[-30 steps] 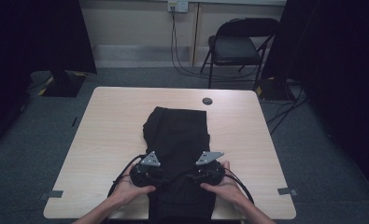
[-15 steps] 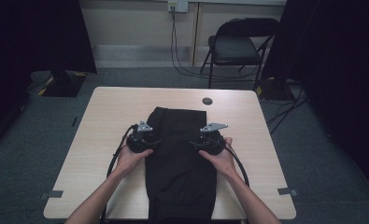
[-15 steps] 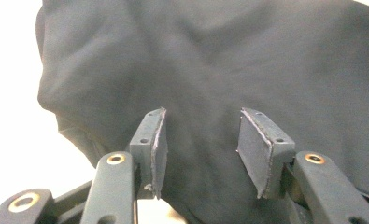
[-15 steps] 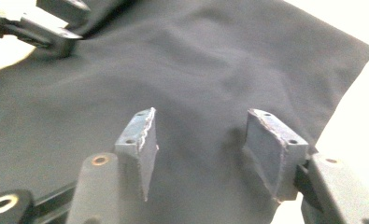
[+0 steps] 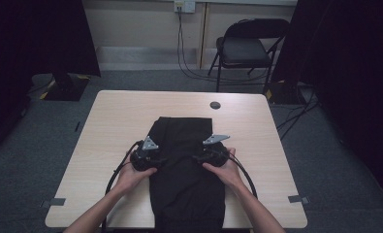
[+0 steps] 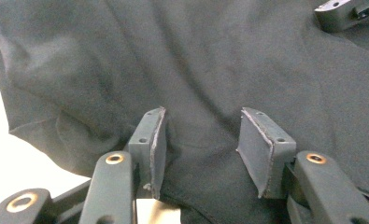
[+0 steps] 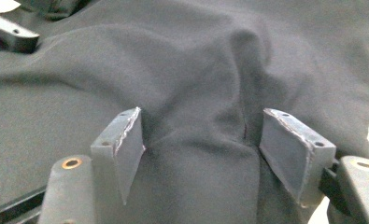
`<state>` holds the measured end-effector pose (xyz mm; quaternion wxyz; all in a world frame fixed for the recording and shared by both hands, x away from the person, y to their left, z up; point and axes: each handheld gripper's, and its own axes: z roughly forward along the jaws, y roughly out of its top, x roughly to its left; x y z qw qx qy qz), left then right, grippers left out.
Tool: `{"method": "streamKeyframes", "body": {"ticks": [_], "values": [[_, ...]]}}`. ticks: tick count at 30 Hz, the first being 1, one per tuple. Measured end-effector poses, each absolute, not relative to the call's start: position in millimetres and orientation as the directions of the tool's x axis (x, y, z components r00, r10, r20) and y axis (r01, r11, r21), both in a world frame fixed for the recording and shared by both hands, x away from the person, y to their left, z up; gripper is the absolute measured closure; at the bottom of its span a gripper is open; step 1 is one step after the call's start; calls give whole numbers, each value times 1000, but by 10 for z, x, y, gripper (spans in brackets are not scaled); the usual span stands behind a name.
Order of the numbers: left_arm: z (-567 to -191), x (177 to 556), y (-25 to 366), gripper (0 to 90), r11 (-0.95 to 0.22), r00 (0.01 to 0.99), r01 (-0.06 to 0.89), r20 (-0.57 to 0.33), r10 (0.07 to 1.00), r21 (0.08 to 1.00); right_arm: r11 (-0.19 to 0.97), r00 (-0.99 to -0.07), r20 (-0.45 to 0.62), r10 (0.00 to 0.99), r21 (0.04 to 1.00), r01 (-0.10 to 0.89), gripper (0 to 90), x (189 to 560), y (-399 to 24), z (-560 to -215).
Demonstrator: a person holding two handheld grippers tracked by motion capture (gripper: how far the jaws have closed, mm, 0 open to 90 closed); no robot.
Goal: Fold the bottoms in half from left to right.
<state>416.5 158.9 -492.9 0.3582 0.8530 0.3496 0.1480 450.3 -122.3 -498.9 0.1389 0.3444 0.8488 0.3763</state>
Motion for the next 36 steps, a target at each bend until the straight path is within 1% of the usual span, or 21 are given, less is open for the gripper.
{"method": "streamKeyframes", "body": {"ticks": [1,7,9,11,13,14,16,17,20,22,24,27,29,30,33,36], "values": [[-4915,4043,1578,517,-523,733,482,4,680,703,487,-736,24,677,735,472,302,4409,-1223,-4991],[-4900,3830,1598,504,-535,757,481,-22,653,695,509,-769,23,639,737,445,302,4190,-1266,-4994],[-4865,3789,1590,498,-536,757,511,-56,651,672,514,-774,23,632,735,441,302,4117,-1271,-4993],[-4838,3753,1585,491,-542,770,517,-82,633,662,531,-790,29,612,725,438,302,4021,-1279,-4975],[-4785,3744,1601,486,-528,782,500,-97,615,686,545,-797,37,603,710,446,302,3933,-1288,-4954],[-4755,3753,1610,486,-508,777,500,-104,621,701,541,-795,52,604,706,457,304,3885,-1302,-4943],[-4621,3835,1640,484,-478,766,476,-81,638,738,525,-797,71,600,717,459,324,3867,-1333,-4916],[-4562,3893,1656,479,-464,757,469,-72,649,752,499,-789,78,610,735,459,312,3897,-1356,-4882],[-4493,4115,1681,452,-405,717,483,-86,691,777,419,-746,91,660,779,467,253,4129,-1428,-4741],[-4513,4343,1676,427,-415,691,485,-47,721,770,395,-720,81,690,791,467,239,4346,-1446,-4671],[-4546,4551,1686,404,-364,652,526,-89,753,769,390,-697,62,714,792,470,220,4589,-1430,-4651],[-4594,4800,1702,350,-335,610,540,-84,788,772,391,-667,61,742,770,505,203,4922,-1367,-4706],[-4637,4910,1725,303,-316,597,550,-100,796,773,398,-658,64,750,751,527,201,5074,-1313,-4765],[-4720,5012,1729,254,-315,591,583,-126,796,749,392,-664,78,744,753,529,198,5160,-1279,-4813],[-4788,5054,1719,239,-333,595,593,-120,795,733,386,-663,86,744,754,531,188,5225,-1241,-4855],[-4875,5075,1697,232,-336,607,608,-149,781,719,412,-673,67,737,745,525,188,5275,-1195,-4899]]}}
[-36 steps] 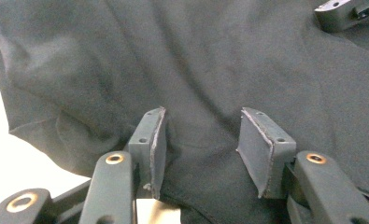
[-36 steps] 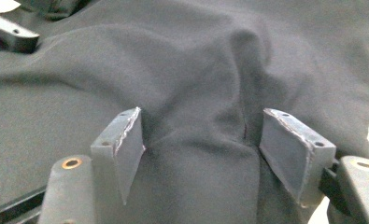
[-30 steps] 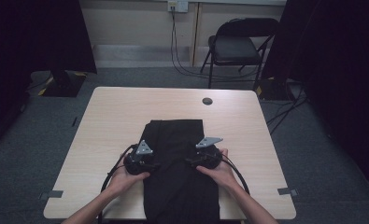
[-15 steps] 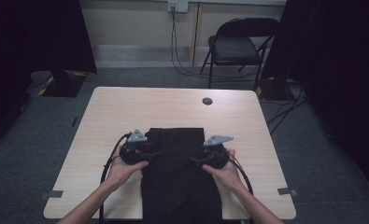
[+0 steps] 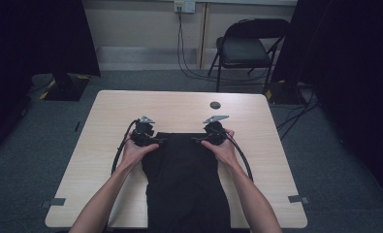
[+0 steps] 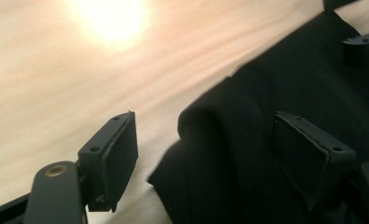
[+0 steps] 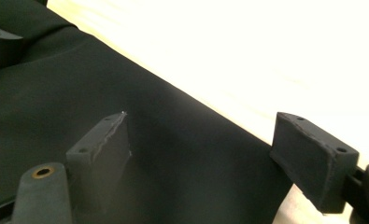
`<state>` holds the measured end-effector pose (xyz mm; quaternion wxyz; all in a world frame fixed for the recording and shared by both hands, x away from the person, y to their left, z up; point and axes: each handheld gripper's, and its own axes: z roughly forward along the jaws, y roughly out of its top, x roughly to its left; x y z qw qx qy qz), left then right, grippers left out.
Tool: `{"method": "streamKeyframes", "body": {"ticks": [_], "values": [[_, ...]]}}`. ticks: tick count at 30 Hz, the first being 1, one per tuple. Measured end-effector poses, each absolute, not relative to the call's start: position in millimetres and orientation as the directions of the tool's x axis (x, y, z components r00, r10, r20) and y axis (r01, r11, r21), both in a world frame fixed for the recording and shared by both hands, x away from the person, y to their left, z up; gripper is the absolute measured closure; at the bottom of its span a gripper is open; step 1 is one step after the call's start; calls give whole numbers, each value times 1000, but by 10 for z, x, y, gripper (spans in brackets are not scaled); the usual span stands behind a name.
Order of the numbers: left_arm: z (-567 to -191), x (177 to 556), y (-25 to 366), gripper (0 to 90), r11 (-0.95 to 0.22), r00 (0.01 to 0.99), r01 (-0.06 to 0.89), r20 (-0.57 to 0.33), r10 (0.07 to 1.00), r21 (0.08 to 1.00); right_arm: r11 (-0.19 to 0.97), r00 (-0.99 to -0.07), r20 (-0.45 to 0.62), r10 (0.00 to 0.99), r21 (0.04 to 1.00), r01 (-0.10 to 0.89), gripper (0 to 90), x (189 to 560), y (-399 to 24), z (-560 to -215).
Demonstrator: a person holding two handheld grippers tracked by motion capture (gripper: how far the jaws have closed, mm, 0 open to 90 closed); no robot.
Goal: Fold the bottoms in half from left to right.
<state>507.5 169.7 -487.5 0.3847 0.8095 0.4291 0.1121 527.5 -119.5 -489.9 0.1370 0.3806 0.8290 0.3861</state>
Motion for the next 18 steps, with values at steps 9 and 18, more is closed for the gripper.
{"method": "streamKeyframes", "body": {"ticks": [9,18], "values": [[-4970,4978,1664,278,-368,630,578,-112,768,729,457,-695,17,719,742,490,224,5196,-1201,-5007],[-4941,4830,1637,729,-389,688,543,-129,714,744,498,-752,13,659,742,449,752,4939,-1183,-4964]]}}
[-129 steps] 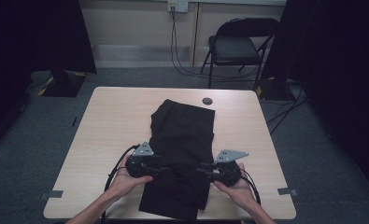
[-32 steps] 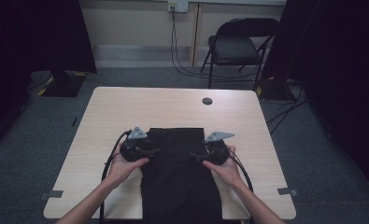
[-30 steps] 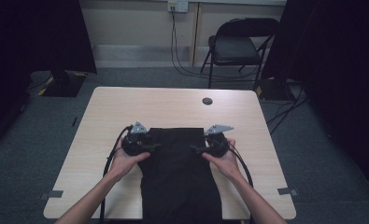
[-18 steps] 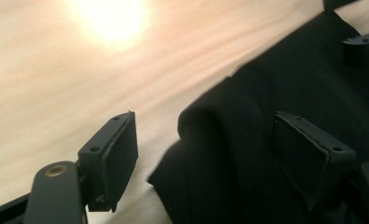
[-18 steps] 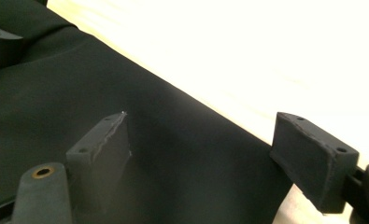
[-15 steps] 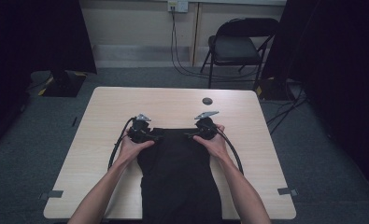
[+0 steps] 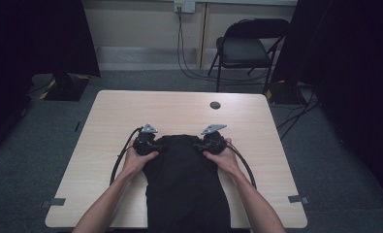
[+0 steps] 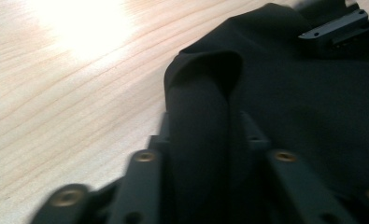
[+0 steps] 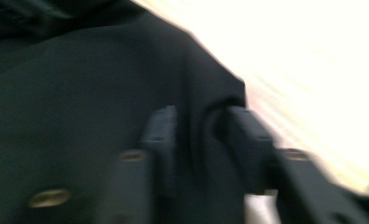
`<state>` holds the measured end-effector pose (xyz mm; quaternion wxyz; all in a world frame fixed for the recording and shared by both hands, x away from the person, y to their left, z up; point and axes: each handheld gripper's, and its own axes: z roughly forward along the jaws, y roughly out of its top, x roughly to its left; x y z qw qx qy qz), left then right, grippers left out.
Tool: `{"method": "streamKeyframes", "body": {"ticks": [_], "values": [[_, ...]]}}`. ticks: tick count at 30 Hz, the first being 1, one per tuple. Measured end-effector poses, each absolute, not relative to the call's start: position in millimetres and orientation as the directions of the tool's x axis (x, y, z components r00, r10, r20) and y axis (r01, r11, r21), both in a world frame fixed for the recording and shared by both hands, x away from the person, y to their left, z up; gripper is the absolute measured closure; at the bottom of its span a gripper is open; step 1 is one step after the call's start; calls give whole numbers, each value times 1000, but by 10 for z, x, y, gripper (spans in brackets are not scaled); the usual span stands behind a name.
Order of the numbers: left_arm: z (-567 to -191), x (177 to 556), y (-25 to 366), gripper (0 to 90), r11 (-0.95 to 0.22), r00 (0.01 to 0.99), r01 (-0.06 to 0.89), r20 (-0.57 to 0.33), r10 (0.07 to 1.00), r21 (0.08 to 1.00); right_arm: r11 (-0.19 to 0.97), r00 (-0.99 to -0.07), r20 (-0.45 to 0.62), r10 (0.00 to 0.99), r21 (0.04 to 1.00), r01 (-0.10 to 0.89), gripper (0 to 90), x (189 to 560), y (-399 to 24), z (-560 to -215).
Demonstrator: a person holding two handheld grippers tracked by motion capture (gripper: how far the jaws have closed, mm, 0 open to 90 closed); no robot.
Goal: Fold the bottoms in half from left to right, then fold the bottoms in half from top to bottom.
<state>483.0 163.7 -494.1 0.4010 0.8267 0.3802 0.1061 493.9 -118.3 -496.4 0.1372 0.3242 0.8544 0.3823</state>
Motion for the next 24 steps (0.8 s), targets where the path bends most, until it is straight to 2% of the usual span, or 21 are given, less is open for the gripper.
{"method": "streamKeyframes", "body": {"ticks": [1,4,8,9,10,12,19,24], "values": [[-4923,4833,1632,766,-387,688,544,-132,713,744,474,-762,72,644,744,471,833,4915,-1190,-4963],[-4862,4863,1642,786,-377,686,543,-137,715,751,454,-757,93,647,750,481,856,4931,-1199,-4935],[-4686,4943,1675,791,-338,664,517,-120,738,786,381,-729,116,675,791,478,863,5005,-1256,-4733],[-4574,4991,1692,793,-321,654,503,-111,748,802,336,-711,127,691,815,472,865,5062,-1300,-4574],[-4574,4991,1692,794,-321,654,503,-111,748,802,336,-711,127,691,815,472,865,5062,-1300,-4574],[-4410,5054,1708,794,-286,641,484,-112,760,827,314,-703,119,702,833,455,867,5131,-1317,-4385],[-3911,5215,1669,795,-284,643,412,-56,764,866,261,-675,82,733,883,391,869,5287,-1304,-3841],[-3738,5304,1636,795,-253,624,393,-54,780,884,256,-655,62,753,889,379,870,5360,-1306,-3676]]}}
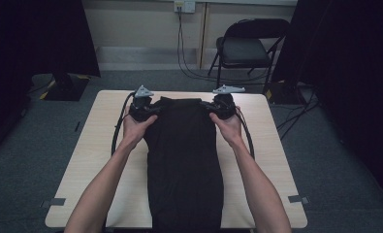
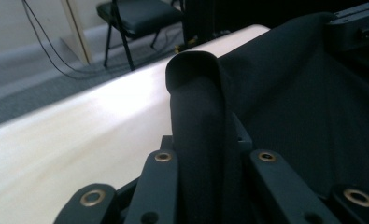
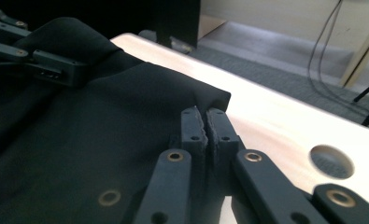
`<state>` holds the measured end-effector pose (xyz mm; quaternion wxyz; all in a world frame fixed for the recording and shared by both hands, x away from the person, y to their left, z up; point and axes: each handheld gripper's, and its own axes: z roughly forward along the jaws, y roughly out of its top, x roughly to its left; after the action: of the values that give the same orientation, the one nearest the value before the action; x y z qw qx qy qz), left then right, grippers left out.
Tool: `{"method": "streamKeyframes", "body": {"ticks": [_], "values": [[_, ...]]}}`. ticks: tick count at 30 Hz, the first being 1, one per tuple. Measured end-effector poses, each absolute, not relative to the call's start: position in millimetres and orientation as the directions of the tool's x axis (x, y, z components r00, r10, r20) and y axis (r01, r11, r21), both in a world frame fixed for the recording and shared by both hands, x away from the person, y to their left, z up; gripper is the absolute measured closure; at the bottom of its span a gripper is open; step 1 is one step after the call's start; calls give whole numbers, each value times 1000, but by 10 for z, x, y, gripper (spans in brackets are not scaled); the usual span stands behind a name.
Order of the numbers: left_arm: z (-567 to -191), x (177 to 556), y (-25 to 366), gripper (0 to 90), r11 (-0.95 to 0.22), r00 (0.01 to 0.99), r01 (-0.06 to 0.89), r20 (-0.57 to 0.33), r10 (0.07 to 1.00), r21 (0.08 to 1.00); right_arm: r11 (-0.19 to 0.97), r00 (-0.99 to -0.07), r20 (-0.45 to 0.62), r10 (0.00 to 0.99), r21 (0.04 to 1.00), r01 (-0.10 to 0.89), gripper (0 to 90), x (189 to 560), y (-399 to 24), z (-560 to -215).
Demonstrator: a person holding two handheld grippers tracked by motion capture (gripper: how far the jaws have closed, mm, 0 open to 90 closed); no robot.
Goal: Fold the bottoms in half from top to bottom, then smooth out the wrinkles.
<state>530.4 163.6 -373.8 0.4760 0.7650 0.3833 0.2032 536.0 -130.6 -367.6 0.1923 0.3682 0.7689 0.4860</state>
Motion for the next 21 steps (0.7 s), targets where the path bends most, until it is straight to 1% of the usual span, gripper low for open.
{"method": "streamKeyframes", "body": {"ticks": [2,4,6,8,11,13,18,19,20,21], "values": [[-3648,5341,1622,796,-241,614,377,-46,788,894,235,-637,63,769,897,374,871,5419,-1324,-3552],[-3520,5372,1618,796,-221,604,349,-38,796,911,233,-632,60,773,899,370,871,5436,-1324,-3508],[-3441,5388,1628,797,-191,606,338,-58,793,922,221,-628,59,776,907,358,870,5463,-1327,-3422],[-3368,5403,1634,796,-213,611,323,-32,791,922,219,-625,50,779,912,346,871,5479,-1328,-3361],[-3302,5405,1643,796,-193,612,306,-37,790,932,214,-619,38,784,920,327,871,5516,-1322,-3251],[-3291,5395,1645,796,-194,616,301,-35,787,934,211,-618,36,786,923,323,871,5522,-1320,-3222],[-3330,5266,1634,795,-240,649,284,-1,761,928,227,-630,26,776,920,318,870,5477,-1340,-3254],[-3358,5178,1651,795,-237,668,276,-8,745,931,217,-643,41,765,923,317,871,5414,-1375,-3288],[-3358,5178,1651,795,-237,668,276,-8,745,931,217,-643,41,765,923,317,871,5414,-1375,-3288],[-3381,5118,1659,795,-238,678,273,-11,735,932,208,-659,55,750,927,313,871,5325,-1415,-3335]]}}
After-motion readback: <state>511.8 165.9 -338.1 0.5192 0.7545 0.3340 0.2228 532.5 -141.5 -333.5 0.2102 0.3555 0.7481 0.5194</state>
